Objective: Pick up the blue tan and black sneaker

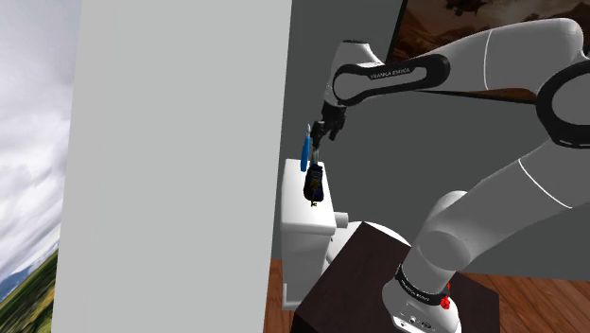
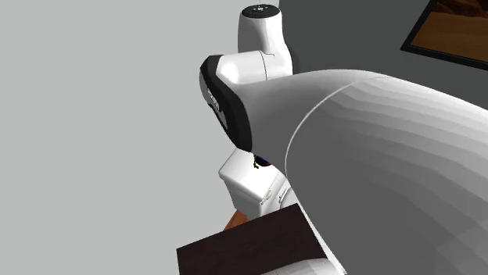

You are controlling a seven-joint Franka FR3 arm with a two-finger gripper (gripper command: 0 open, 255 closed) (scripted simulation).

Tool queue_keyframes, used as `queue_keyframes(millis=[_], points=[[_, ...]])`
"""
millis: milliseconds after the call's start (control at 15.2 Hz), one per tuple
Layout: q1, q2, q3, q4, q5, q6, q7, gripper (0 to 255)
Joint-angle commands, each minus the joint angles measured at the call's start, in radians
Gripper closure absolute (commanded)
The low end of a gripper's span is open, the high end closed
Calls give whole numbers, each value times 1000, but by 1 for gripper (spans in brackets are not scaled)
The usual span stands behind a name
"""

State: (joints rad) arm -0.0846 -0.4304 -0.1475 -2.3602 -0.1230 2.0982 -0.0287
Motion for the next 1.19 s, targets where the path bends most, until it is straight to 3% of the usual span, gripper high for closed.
queue_keyframes(millis=[0,594,1122], points=[[-9,65,-24,2,-1,64,-15,0],[-34,381,-98,105,52,267,-82,0],[-80,657,-118,261,153,373,-162,0]])
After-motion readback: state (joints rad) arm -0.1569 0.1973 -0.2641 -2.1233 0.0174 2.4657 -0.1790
